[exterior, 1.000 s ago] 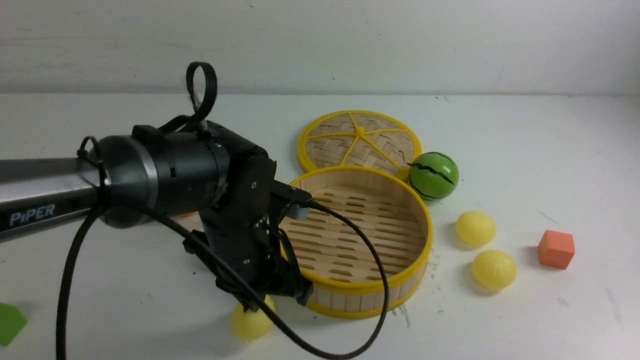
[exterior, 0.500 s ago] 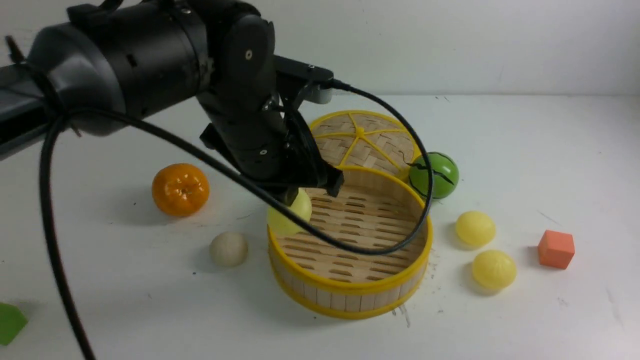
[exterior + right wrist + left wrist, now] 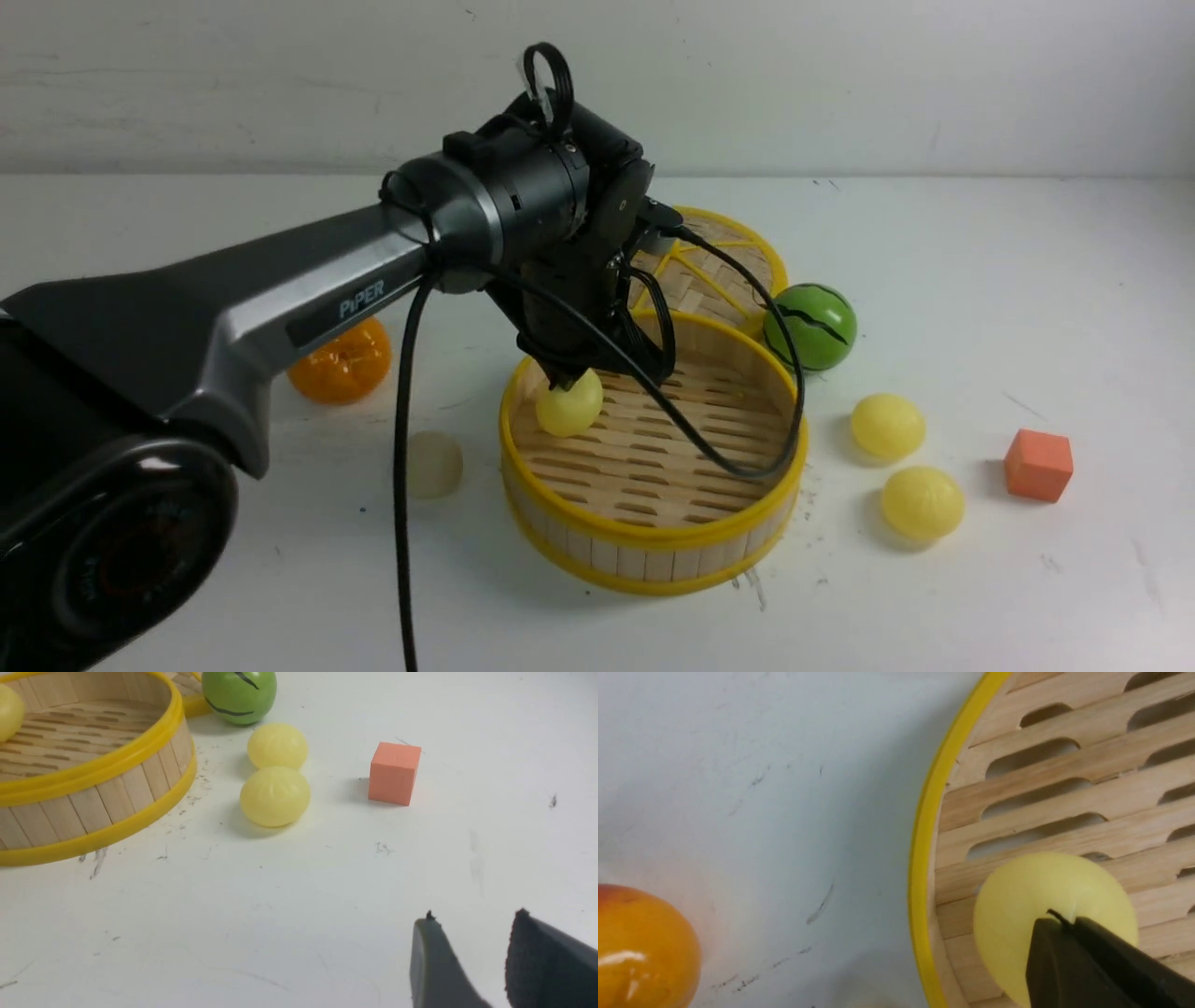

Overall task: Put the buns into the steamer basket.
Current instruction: Use the left arm to put the steamed stuffed bun into the steamer, then use the left arm to grab a steamed stuffed bun

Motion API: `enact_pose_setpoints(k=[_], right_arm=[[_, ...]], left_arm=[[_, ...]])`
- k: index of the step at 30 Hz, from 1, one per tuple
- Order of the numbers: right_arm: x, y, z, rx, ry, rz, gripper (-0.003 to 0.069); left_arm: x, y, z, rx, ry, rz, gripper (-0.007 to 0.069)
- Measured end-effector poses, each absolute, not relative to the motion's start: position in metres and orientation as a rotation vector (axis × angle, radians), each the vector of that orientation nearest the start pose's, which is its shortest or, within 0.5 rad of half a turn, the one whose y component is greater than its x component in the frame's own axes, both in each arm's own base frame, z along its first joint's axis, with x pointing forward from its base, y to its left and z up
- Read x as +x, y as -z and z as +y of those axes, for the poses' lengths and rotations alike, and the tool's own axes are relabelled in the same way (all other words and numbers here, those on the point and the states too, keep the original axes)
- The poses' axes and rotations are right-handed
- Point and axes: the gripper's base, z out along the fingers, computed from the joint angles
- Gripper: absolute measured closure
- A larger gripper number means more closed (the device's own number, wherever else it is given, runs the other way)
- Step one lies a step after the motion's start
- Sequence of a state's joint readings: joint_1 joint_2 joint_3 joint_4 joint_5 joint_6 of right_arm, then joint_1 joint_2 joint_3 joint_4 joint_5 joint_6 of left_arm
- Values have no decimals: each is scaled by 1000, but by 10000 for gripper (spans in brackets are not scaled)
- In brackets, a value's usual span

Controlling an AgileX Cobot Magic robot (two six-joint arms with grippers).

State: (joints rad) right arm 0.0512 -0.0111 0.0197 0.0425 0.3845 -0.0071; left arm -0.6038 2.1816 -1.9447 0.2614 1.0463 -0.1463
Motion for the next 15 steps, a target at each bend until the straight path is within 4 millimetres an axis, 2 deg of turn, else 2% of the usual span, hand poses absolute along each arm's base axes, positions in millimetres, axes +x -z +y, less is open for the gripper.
enact_pose_setpoints(k=[4,9,10,11,12,14,15], right_arm=[[52,-173,4,-29,-72,1877,420],[52,-173,4,-29,-72,1877,420],[52,-173,4,-29,-72,1877,420],[52,-173,4,-29,-72,1877,420],[52,-173,4,-29,-72,1877,420],[52,-173,4,-29,-72,1877,420],[52,-173,4,-29,-72,1877,420]], left_arm=[[405,-233,-255,748,-129,2607,559],[403,-234,-257,739,-95,2628,358],[401,-239,-256,734,-87,2630,300],[400,-240,-256,733,-86,2628,293],[396,-252,-253,721,-70,2627,248],[386,-276,-247,702,-58,2629,220],[385,-278,-246,699,-58,2629,221]])
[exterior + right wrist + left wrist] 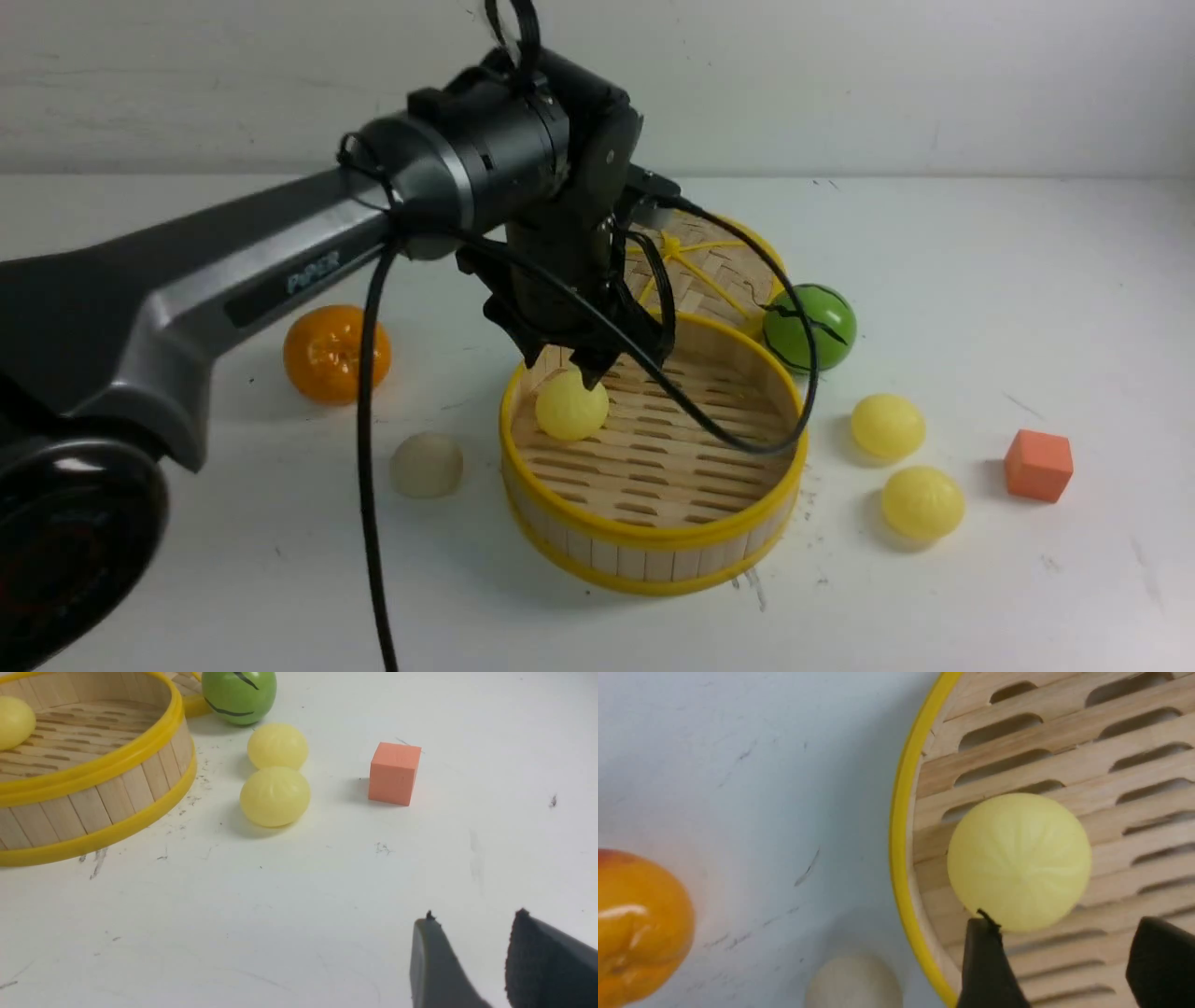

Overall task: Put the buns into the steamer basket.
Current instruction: Use the left arm to grab a steamed stuffed bun

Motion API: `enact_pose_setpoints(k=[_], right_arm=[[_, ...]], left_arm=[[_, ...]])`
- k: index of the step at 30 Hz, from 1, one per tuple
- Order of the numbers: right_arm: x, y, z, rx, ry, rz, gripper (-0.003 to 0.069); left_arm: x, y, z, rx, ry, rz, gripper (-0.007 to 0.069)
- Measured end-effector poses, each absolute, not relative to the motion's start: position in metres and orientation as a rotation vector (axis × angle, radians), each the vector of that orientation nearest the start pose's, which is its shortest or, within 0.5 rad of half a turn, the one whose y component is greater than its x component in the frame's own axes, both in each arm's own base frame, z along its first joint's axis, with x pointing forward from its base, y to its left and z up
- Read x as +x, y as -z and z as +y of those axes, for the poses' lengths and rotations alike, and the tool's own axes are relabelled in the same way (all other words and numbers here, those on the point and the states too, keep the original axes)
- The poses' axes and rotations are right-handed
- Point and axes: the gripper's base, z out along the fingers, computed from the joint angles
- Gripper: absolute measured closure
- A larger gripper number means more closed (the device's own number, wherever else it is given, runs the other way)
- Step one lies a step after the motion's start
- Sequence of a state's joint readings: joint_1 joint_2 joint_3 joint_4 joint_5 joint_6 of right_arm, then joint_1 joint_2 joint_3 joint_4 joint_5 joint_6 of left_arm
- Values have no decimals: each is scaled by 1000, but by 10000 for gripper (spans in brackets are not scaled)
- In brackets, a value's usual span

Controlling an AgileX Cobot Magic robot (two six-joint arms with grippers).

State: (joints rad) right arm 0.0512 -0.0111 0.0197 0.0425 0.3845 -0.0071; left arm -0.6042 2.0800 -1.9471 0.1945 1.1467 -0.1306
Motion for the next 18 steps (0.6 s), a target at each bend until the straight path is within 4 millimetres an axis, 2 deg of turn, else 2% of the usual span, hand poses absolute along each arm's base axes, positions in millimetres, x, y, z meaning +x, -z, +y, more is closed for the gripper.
enact_pose_setpoints(k=[2,4,5,7,9,10,14,18], right_arm=[[52,-173,4,-29,-72,1877,420],[52,-173,4,-29,-72,1877,420],[52,-173,4,-29,-72,1877,420],[52,-173,4,-29,-72,1877,420],[52,-173,4,-29,-72,1877,420],[52,-173,4,-29,-72,1877,420],[52,-173,4,-29,-72,1877,420],[52,-173,4,-29,-72,1877,420]], left_arm=[[371,-310,-234,668,-52,2625,261],[364,-335,-220,620,-24,2602,357],[362,-341,-214,598,-16,2598,389],[360,-346,-197,542,0,2615,498],[360,-339,-178,486,10,2670,603],[359,-332,-173,475,16,2705,625],[358,-283,-140,424,35,2887,638],[370,-248,-129,361,83,2897,638]])
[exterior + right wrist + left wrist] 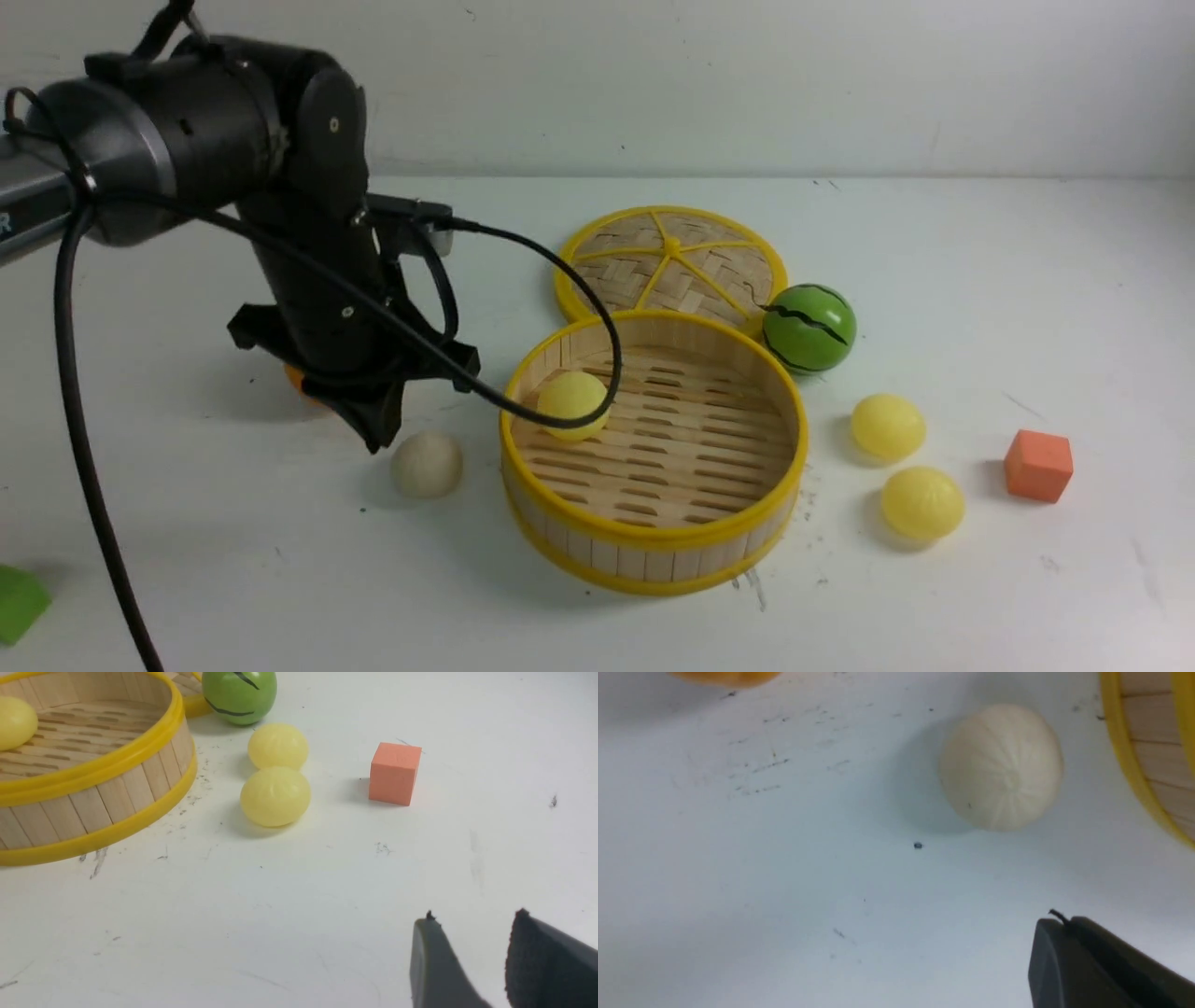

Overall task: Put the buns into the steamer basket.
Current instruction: Use the left arm to grab a steamed stuffed bun

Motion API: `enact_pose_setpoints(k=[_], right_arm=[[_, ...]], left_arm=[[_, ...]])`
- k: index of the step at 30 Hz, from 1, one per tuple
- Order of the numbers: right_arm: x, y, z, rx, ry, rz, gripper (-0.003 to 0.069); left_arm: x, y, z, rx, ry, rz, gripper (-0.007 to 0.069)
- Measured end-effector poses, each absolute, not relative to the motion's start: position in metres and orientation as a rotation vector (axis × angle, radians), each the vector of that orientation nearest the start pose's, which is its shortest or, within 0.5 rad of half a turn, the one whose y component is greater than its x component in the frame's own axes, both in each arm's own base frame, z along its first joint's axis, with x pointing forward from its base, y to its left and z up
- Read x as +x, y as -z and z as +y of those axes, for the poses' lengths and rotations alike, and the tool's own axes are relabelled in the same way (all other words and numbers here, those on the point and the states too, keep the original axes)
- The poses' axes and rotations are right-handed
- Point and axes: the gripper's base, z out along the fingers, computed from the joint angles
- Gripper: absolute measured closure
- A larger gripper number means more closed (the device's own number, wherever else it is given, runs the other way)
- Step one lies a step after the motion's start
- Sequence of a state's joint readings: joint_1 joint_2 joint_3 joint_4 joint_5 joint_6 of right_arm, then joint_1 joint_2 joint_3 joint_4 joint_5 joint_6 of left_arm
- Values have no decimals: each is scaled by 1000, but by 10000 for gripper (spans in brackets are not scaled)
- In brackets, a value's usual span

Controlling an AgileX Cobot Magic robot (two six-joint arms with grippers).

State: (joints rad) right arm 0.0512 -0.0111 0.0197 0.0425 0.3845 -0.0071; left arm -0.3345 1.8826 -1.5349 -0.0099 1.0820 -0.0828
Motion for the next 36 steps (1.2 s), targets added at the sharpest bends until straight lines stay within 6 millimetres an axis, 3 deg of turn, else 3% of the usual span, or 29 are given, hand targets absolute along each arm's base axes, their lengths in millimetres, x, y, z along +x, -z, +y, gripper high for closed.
enact_pose_setpoints(k=[5,15,22,30,32,34,36], right_arm=[[52,-173,4,-29,-72,1877,420],[52,-173,4,-29,-72,1877,420],[52,-173,4,-29,-72,1877,420],[52,-173,4,-29,-72,1877,419],[52,-173,4,-29,-72,1877,419],[52,-173,4,-29,-72,1877,419],[52,-173,4,-29,-72,1877,419]], left_arm=[[383,-231,-134,371,108,2851,616],[395,-213,-137,384,104,2808,430],[400,-198,-138,395,82,2819,407],[401,-190,-138,397,78,2835,436],[401,-190,-138,397,77,2839,494],[400,-190,-138,398,76,2844,604],[400,-190,-138,399,74,2852,636]])
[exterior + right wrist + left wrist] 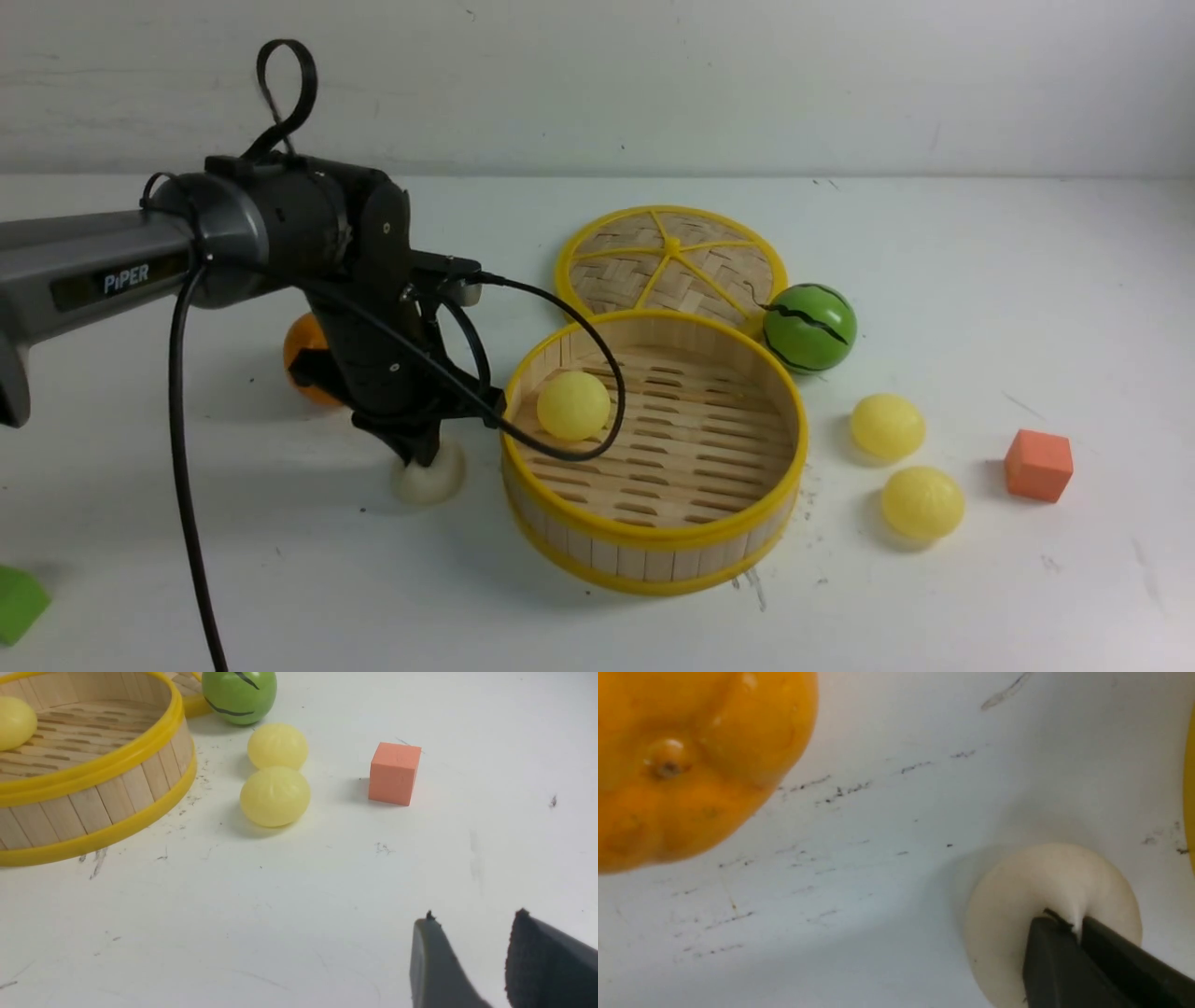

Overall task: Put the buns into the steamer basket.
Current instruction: Use the left arm to grab a steamed stuffed bun, then use the left arm to put the steamed stuffed bun into the steamer

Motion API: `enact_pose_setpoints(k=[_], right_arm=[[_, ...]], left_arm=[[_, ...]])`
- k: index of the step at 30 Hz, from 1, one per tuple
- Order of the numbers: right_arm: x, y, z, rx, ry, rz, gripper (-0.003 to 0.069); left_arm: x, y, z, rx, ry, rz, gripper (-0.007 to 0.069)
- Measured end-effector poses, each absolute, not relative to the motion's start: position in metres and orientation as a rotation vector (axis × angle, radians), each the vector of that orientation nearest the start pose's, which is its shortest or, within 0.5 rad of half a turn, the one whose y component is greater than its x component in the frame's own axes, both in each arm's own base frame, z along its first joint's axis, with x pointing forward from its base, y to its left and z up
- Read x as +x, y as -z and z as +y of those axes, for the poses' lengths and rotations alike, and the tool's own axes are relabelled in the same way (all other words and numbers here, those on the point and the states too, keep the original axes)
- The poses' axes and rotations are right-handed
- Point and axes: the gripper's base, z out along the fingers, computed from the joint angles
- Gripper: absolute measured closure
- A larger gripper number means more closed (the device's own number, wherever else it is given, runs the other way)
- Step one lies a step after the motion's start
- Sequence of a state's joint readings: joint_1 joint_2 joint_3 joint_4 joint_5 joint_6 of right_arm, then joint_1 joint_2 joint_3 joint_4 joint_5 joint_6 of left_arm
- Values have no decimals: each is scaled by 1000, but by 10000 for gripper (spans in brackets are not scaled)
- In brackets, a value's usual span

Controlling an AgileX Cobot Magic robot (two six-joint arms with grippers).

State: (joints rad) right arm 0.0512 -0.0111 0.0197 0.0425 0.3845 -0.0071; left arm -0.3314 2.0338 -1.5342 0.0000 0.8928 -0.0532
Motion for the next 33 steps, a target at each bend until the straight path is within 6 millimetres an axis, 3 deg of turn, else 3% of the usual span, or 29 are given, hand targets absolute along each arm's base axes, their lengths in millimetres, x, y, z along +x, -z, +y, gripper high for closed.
enact_pose_setpoints(k=[5,6,8,9,11,12,14,16,21,33], right_arm=[[52,-173,4,-29,-72,1877,419],[52,-173,4,-29,-72,1877,419],[52,-173,4,-29,-72,1877,419],[52,-173,4,-29,-72,1877,419],[52,-173,4,-29,-72,1877,419],[52,-173,4,-29,-72,1877,419],[52,-173,4,-29,-72,1877,419],[52,-173,4,-29,-72,1877,419],[52,-173,4,-29,-72,1877,419],[52,-173,4,-29,-72,1877,419]], left_arm=[[395,-204,-136,403,66,2880,638],[390,-222,-136,407,70,2867,638],[384,-235,-138,413,84,2856,638],[375,-257,-143,430,104,2811,638],[360,-280,-160,485,157,2753,638],[358,-283,-162,491,164,2744,638],[343,-291,-189,580,215,2708,638],[334,-286,-212,658,245,2686,638],[338,-264,-244,738,262,2661,638],[369,-217,-266,759,226,2734,615]])
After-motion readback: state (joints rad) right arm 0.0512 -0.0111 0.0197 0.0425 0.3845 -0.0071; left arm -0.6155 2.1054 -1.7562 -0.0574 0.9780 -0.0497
